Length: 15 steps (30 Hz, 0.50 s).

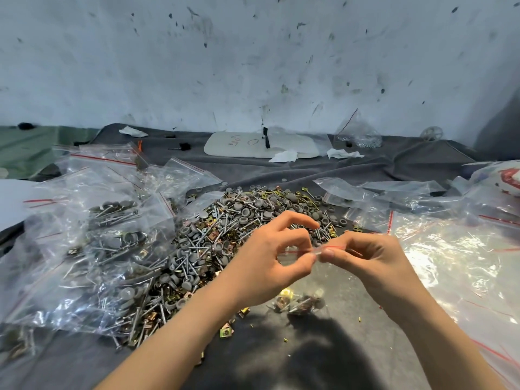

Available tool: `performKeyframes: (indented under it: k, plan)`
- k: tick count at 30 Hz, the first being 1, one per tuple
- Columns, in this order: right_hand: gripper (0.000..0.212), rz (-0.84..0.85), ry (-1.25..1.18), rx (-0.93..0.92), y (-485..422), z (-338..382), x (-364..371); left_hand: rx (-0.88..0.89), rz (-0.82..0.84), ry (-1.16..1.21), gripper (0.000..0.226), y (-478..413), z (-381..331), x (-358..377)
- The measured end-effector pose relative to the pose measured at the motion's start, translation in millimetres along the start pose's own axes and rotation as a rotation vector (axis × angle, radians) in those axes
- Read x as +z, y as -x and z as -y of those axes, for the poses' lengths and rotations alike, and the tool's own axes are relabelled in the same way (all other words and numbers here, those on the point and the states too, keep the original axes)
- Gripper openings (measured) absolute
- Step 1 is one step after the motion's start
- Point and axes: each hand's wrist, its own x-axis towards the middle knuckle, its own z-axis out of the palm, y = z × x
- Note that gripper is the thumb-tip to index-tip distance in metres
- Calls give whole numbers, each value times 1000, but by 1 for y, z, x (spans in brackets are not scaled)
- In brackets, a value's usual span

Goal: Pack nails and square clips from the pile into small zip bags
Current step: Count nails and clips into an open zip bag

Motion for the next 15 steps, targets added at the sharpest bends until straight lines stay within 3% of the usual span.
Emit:
performKeyframes:
  k: [9, 12, 15]
  plan:
    - [18, -121, -79, -21, -9, -9, 13, -166, 57, 253, 34, 6, -3, -19]
    - [21, -146, -87, -25, -10, -14, 14, -284, -21, 485, 19, 10, -4, -41]
    - [22, -75, -86, -6, -3, -17, 7, -302, -253, 468, 24, 15, 8, -87]
